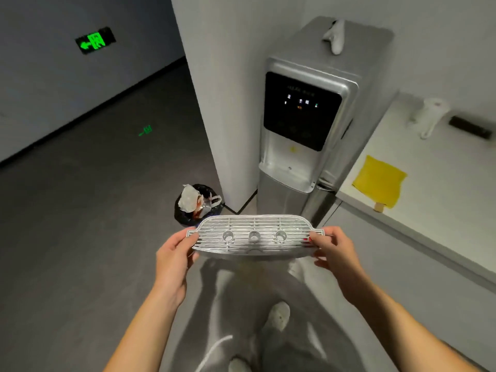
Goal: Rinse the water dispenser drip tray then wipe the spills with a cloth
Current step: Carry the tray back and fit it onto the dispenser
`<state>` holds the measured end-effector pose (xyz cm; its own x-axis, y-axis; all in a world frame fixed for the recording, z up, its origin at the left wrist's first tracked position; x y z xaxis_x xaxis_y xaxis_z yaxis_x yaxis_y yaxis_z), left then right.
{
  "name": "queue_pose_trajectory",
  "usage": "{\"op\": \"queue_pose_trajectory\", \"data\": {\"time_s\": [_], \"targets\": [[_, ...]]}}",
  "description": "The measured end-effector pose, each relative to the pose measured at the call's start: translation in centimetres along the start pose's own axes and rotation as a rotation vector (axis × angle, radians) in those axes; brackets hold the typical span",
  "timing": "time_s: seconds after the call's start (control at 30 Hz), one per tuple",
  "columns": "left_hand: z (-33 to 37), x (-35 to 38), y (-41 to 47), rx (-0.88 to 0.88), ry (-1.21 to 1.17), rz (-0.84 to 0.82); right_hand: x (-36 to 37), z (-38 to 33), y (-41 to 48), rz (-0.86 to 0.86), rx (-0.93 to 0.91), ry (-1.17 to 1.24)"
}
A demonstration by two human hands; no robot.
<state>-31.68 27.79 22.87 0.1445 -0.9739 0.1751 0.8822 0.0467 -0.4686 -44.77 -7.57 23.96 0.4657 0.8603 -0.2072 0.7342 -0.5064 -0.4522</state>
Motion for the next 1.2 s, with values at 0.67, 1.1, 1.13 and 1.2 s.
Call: {"op": "queue_pose_trajectory", "data": {"time_s": [0.67, 1.1, 1.13, 1.2], "targets": [[2.9, 20.6, 25.2, -0.009, 0.273, -0.302, -0.2, -1.3, 20.0, 0.343, 0.155, 0.22], [-6.9, 30.3, 43.7, -0.126, 0.471, -0.495, 2.5, 5.1, 32.1, 0.614, 0.314, 0.172], [-7.8, 31.0, 44.8, -0.119, 0.499, -0.523, 2.6, 5.8, 33.3, 0.635, 0.324, 0.171], [-9.7, 32.3, 46.6, -0.096, 0.555, -0.591, 2.9, 7.2, 35.5, 0.673, 0.337, 0.164]]}}
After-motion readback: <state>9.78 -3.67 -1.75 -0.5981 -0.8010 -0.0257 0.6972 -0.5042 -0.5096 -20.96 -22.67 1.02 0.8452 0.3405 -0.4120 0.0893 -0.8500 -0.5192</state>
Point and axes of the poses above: each hand's wrist, its own y-axis towards the middle knuckle, its own x-axis out of the palm, z = x × y, the point moved 9 cm from there along y, towards the middle knuckle, and after that the axes turned 6 degrees about -y, right-handed, at the moved point
